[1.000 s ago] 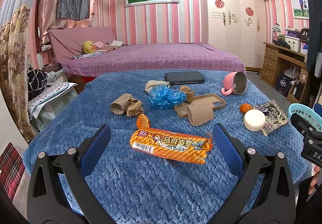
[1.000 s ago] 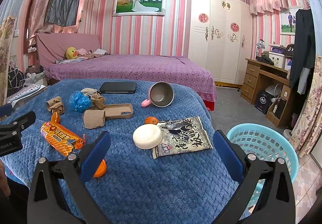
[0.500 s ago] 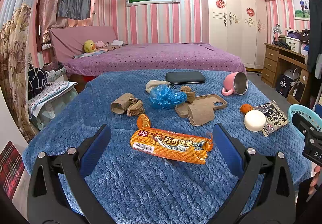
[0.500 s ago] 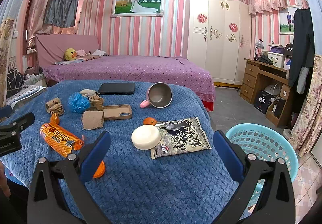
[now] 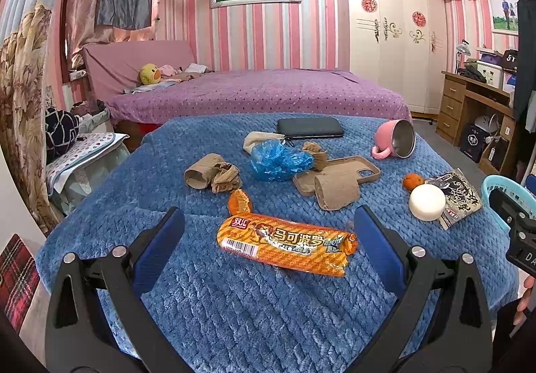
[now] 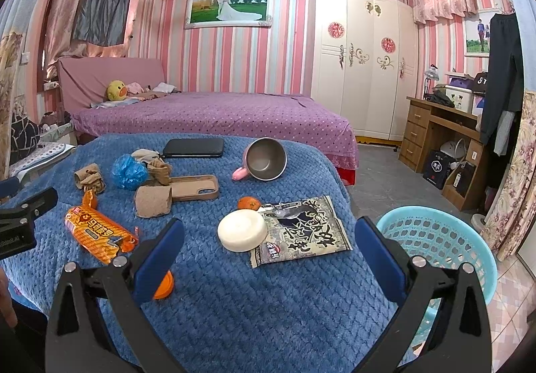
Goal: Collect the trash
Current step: 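Grasp the orange wafer bag with left tool while right tool grasps the white ball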
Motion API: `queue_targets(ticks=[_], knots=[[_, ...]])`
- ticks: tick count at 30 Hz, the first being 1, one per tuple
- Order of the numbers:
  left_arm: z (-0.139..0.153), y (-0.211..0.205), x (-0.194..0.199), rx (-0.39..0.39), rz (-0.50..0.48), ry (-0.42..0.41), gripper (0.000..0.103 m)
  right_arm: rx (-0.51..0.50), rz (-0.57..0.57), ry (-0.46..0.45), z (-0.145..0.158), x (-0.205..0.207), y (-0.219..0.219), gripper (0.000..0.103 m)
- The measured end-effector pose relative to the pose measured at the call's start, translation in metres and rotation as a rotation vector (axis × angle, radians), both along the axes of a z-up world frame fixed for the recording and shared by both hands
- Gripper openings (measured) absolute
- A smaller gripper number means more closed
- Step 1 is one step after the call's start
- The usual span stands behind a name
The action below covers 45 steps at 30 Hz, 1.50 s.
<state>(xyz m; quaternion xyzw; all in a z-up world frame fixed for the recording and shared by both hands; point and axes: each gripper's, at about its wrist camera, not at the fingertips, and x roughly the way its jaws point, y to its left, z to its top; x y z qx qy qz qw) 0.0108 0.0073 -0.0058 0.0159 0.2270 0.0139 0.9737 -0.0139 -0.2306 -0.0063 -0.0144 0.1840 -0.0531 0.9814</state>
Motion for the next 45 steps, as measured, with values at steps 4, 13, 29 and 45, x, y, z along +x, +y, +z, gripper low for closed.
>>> queue_targets(ticks=[4,13,29,45], knots=[[0.004,-0.004,0.004,0.018,0.01,-0.002,0.098,0.028,-0.004,-0.001,0.008,0.005,-0.006,0.099],[0.017,0.003,0.02,-0.022,0.016,0.019,0.098,0.051,-0.009,0.022,0.022,0.016,-0.015,0.099],[-0.01,0.027,0.055,0.014,0.038,0.075,0.098,0.06,-0.03,0.079,-0.001,0.053,-0.045,0.099],[-0.06,0.049,0.086,-0.086,0.027,0.262,0.098,0.124,-0.068,0.133,-0.017,0.069,-0.07,0.099]])
